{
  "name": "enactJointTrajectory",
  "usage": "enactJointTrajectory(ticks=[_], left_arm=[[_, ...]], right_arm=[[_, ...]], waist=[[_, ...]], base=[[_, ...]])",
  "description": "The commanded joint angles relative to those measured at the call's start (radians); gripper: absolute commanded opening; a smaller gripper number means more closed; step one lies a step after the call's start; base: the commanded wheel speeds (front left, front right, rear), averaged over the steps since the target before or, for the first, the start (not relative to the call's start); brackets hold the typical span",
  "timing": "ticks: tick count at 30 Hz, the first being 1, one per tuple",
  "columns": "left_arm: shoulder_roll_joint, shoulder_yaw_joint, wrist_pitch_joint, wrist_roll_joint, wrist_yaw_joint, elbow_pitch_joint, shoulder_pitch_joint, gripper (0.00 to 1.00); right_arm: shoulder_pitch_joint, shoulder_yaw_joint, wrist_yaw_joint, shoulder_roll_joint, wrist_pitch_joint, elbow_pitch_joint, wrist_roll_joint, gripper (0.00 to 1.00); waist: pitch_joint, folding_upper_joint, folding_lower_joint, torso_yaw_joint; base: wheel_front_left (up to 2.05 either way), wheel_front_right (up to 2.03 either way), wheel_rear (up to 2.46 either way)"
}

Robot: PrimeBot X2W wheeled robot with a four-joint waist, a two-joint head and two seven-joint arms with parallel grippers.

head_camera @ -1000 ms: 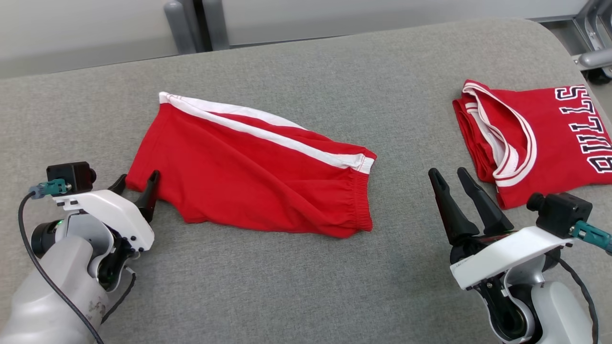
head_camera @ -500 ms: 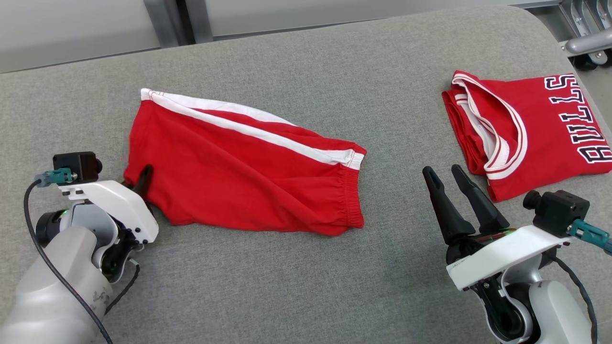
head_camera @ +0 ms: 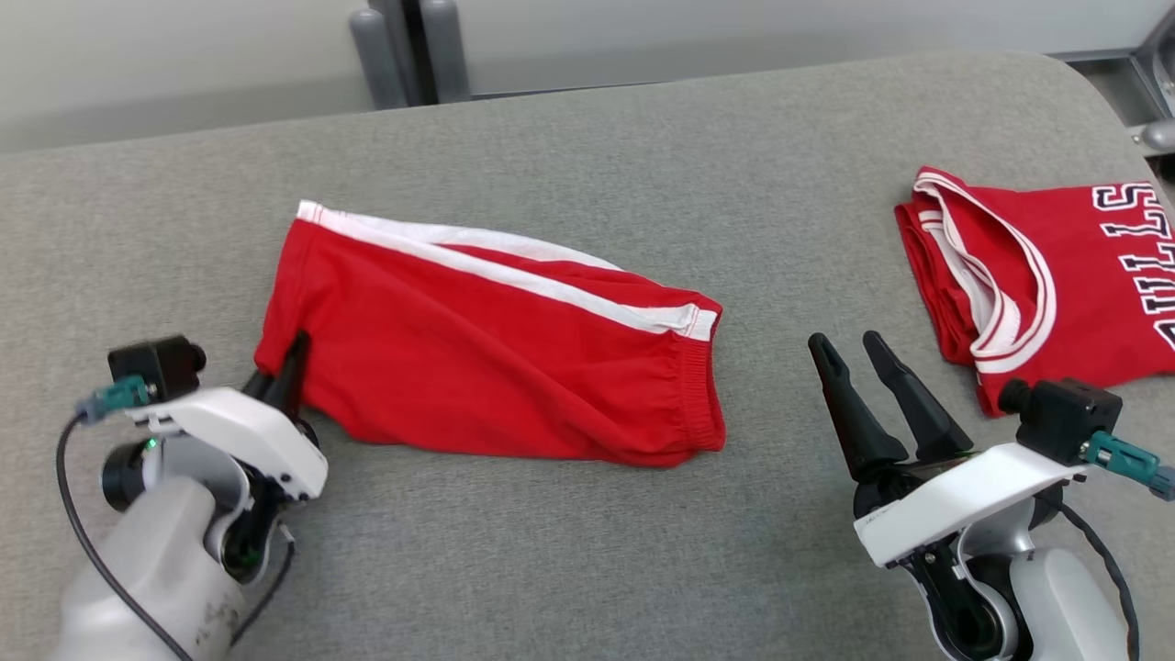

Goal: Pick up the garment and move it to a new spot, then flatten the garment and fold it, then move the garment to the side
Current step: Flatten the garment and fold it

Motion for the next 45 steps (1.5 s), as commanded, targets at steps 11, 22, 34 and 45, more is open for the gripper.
enactJointTrajectory(ticks=[11,22,34,45], left_arm=[[-0.021,0.075,-0.082,-0.049,0.117,-0.214,0.237,0.0],[-0.042,0.157,-0.094,-0.046,0.249,-0.454,0.44,0.0],[-0.005,0.212,-0.095,0.12,0.283,-0.522,0.486,1.0],[0.004,0.268,-0.093,0.252,0.326,-0.68,0.593,1.0]], right_arm=[[0.02,-0.002,0.0,-0.006,0.056,0.028,-0.02,1.0],[0.01,-0.021,0.0,-0.006,0.107,0.053,-0.029,1.0],[-0.011,-0.014,0.0,-0.006,0.117,0.11,-0.064,1.0],[-0.042,0.031,0.0,-0.007,0.197,0.191,-0.131,1.0]], waist=[[-0.05,0.0,0.0,0.069],[-0.088,0.0,0.0,0.094],[-0.133,0.0,0.0,0.103],[-0.165,0.0,0.0,0.159]], base=[[0.0,0.0,0.0],[0.0,0.0,0.0],[0.0,0.0,0.0],[0.0,0.0,0.0]])
